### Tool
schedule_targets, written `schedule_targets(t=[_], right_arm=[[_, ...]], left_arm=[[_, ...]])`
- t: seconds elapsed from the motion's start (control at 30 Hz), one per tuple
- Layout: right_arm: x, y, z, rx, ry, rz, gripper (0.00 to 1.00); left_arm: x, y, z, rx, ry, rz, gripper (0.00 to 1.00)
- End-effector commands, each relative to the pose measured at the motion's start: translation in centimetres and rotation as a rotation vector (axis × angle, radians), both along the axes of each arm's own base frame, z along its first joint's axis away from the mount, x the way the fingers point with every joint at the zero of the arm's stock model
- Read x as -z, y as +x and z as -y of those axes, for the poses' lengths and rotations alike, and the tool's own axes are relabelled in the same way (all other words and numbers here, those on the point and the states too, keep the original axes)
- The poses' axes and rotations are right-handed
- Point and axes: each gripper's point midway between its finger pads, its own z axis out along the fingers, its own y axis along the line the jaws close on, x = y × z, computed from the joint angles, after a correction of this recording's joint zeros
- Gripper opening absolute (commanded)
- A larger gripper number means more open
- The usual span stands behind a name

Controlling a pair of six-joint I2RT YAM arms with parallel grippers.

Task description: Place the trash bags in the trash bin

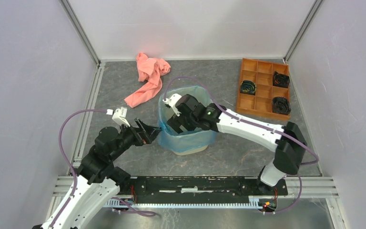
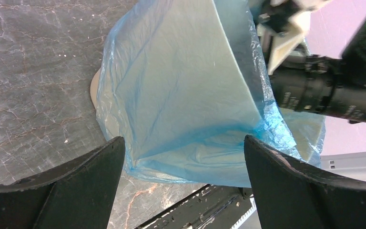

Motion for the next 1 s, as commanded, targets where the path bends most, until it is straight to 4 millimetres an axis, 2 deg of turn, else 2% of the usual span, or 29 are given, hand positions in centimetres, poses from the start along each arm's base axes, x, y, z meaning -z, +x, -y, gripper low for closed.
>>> schedule_targets(t=[0.0, 0.1, 0.2, 0.4, 0.53, 0.57, 0.6, 0.67, 0.77, 0.87, 0.97], right_arm=[[-8.7, 0.2, 0.5, 0.030, 0.156, 0.106, 0.98], [-12.6, 0.4, 1.4, 0.061, 0.205, 0.165, 0.98], [-16.4, 0.2, 2.8, 0.082, 0.256, 0.226, 0.98], [-24.5, -1.9, 6.9, 0.075, 0.428, 0.375, 0.98], [-28.9, -3.8, 10.9, 0.099, 0.551, 0.493, 0.98], [-30.0, -4.2, 12.3, 0.114, 0.583, 0.532, 0.98], [-30.8, -4.6, 13.4, 0.127, 0.608, 0.555, 0.98], [-32.5, -5.5, 15.7, 0.141, 0.635, 0.614, 0.98], [-34.8, -6.8, 18.2, 0.154, 0.697, 0.668, 0.98], [-35.7, -7.5, 19.7, 0.173, 0.742, 0.702, 0.98], [-35.4, -7.2, 20.5, 0.216, 0.730, 0.714, 0.98]], left_arm=[[-3.5, 0.4, -0.5, -0.009, 0.010, 0.120, 1.00], [-4.9, 0.4, -1.0, -0.025, 0.022, 0.164, 1.00], [-7.4, 0.3, -2.3, -0.071, 0.038, 0.224, 1.00], [-12.8, -0.6, -5.8, -0.199, 0.069, 0.329, 1.00], [-17.8, -1.8, -8.0, -0.265, 0.073, 0.449, 1.00], [-19.9, -2.3, -8.6, -0.279, 0.068, 0.501, 1.00], [-21.1, -2.4, -9.0, -0.290, 0.083, 0.532, 1.00], [-25.4, -3.6, -10.5, -0.331, 0.090, 0.626, 1.00], [-29.7, -4.8, -12.1, -0.379, 0.092, 0.717, 1.00], [-32.0, -5.3, -12.4, -0.388, 0.095, 0.772, 1.00], [-32.9, -5.2, -12.4, -0.397, 0.096, 0.804, 1.00]])
